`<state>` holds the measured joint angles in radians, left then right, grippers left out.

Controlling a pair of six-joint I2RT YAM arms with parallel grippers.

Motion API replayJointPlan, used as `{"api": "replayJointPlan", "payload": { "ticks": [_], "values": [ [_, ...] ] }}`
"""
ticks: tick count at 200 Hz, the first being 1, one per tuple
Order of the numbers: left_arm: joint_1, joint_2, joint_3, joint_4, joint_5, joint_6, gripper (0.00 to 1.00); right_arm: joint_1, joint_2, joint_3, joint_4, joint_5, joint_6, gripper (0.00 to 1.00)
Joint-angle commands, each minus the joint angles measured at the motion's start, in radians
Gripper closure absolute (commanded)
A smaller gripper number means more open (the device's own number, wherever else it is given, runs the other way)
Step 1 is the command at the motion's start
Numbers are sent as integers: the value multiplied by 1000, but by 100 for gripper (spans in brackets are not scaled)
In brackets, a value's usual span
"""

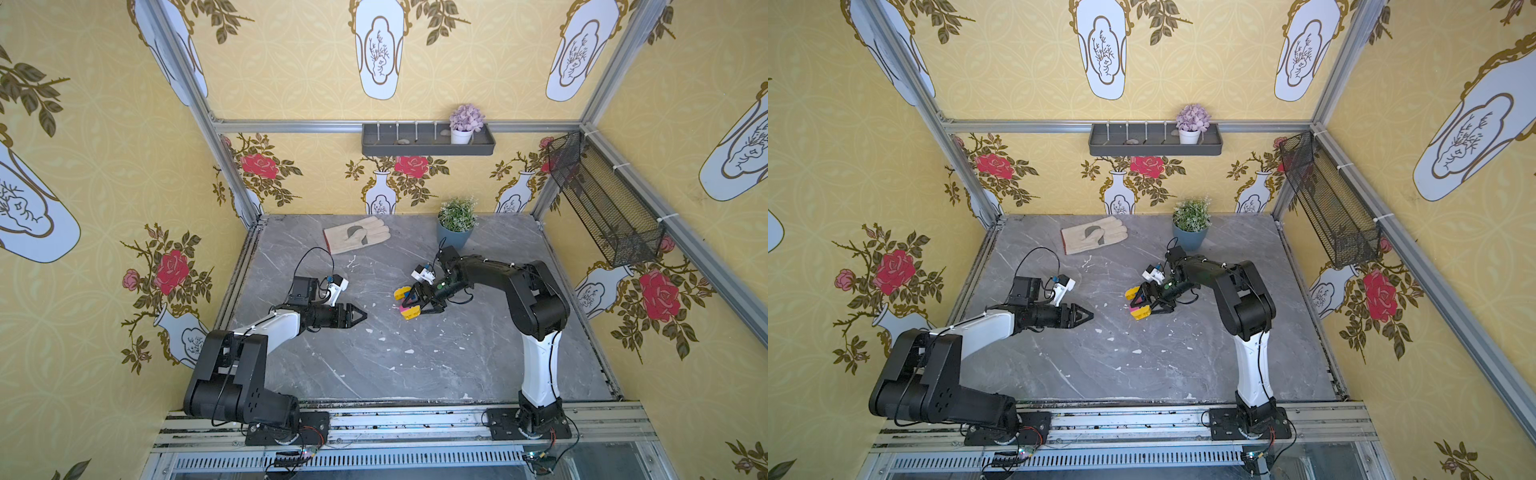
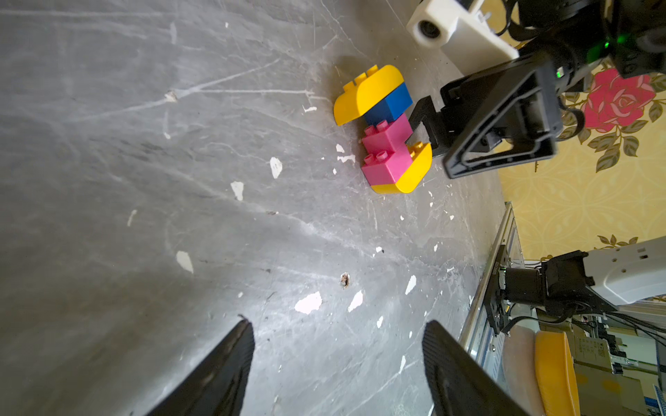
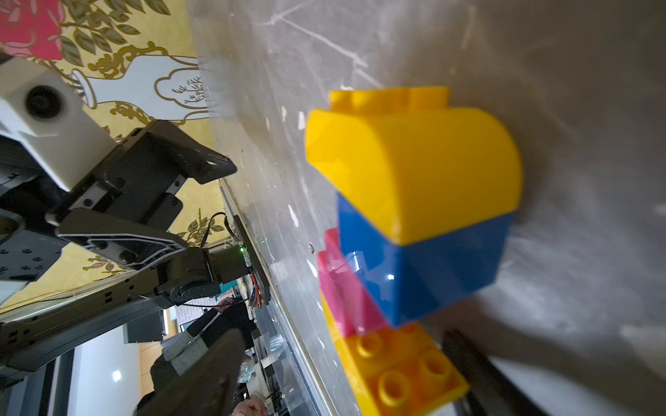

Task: Assemble the letter s with lego
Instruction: Adjust the lego brick at the center of the board.

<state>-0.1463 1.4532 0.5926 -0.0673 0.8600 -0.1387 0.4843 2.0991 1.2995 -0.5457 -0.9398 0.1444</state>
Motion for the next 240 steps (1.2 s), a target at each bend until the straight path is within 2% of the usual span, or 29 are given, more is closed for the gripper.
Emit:
{"api": "replayJointPlan", "payload": {
  "ticks": [1,41,81,132,146,183,214,240],
  "values": [
    [1,-1,2,1,8,14,24,-4,31,-21,-30,520,2,2],
    [3,-12,0,3,8,14,24,-1,6,-30,-20,576,11,2],
    [8,-35,-3,7,2,13,24,14,-37,-30,-19,735,13,2],
    [17,-68,-12,21,-6,5,24,2,-91,-35,3,807,24,2],
    [20,-79,-13,26,-7,5,24,-13,-128,-52,40,790,23,2],
    [28,-201,-26,71,-81,0,24,-188,-372,-244,360,540,38,2],
    [29,-356,-76,213,-252,-50,23,-354,-548,-401,603,481,29,2],
    [30,-384,-87,274,-432,-101,23,-506,-626,-507,741,450,31,2]
  ]
}}
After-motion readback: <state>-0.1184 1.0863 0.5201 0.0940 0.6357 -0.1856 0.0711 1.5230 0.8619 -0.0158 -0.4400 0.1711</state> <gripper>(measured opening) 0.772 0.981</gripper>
